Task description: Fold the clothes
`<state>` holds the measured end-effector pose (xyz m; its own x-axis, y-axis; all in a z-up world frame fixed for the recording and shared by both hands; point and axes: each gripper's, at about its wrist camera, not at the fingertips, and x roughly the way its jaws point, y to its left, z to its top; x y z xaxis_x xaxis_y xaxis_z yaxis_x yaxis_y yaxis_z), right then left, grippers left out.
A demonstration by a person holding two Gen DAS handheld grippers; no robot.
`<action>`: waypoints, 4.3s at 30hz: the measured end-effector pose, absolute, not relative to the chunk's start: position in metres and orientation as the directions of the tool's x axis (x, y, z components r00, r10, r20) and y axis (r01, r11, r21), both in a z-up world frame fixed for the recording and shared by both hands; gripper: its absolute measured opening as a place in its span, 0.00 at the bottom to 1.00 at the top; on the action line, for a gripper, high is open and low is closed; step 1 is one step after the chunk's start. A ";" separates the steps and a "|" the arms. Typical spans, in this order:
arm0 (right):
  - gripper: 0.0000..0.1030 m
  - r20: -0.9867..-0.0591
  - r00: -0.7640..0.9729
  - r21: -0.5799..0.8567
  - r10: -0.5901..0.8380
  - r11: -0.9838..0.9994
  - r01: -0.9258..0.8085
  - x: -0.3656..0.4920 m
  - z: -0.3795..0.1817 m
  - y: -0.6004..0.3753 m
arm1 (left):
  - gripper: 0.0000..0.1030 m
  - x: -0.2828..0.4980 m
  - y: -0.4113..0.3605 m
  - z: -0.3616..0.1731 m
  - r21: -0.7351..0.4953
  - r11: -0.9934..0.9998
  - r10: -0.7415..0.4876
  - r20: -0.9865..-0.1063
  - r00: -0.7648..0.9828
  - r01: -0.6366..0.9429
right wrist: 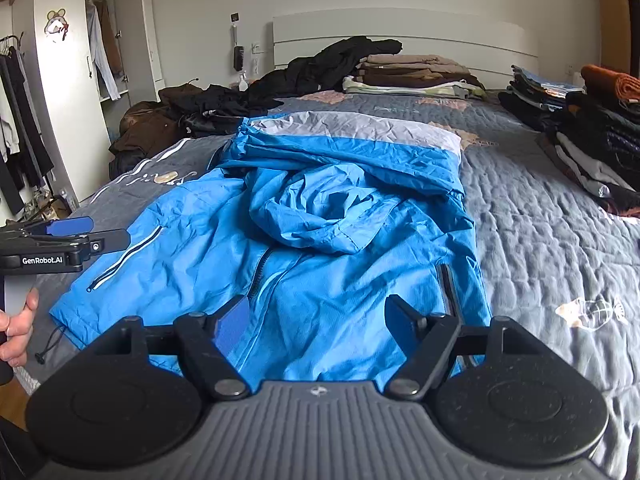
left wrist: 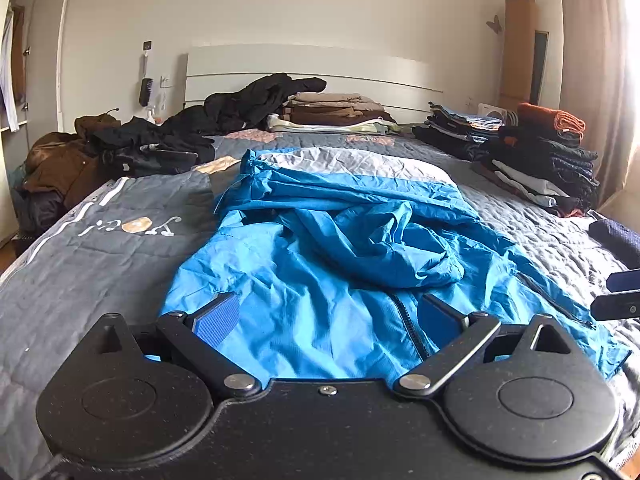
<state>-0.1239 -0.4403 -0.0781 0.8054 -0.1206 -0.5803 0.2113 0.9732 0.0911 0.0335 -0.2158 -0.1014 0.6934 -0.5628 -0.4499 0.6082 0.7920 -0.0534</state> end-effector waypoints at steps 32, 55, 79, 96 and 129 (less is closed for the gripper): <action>0.74 -0.567 0.824 0.239 -0.011 0.955 0.177 -0.108 -0.065 -0.427 | 0.96 0.020 -0.226 -0.092 -0.053 0.807 -0.523 -0.524 0.671 0.588; 0.75 -0.640 0.768 0.192 -0.006 0.967 0.168 -0.120 -0.024 -0.423 | 0.99 -0.028 -0.225 -0.022 0.069 0.808 -0.433 -0.604 0.669 0.585; 0.75 -0.715 0.696 0.050 -0.067 0.988 0.146 -0.107 -0.069 -0.413 | 0.99 0.022 -0.196 -0.071 0.016 0.774 -0.470 -0.655 0.591 0.633; 0.75 -0.774 0.633 0.158 0.007 0.971 0.182 -0.114 -0.109 -0.504 | 0.83 0.129 -0.119 -0.123 -0.149 0.736 -0.450 -0.837 0.312 0.661; 0.75 -0.865 0.401 0.439 0.301 0.842 0.313 -0.133 -0.180 -0.632 | 0.63 0.142 -0.110 -0.177 -0.306 0.711 -0.494 -0.858 0.141 0.633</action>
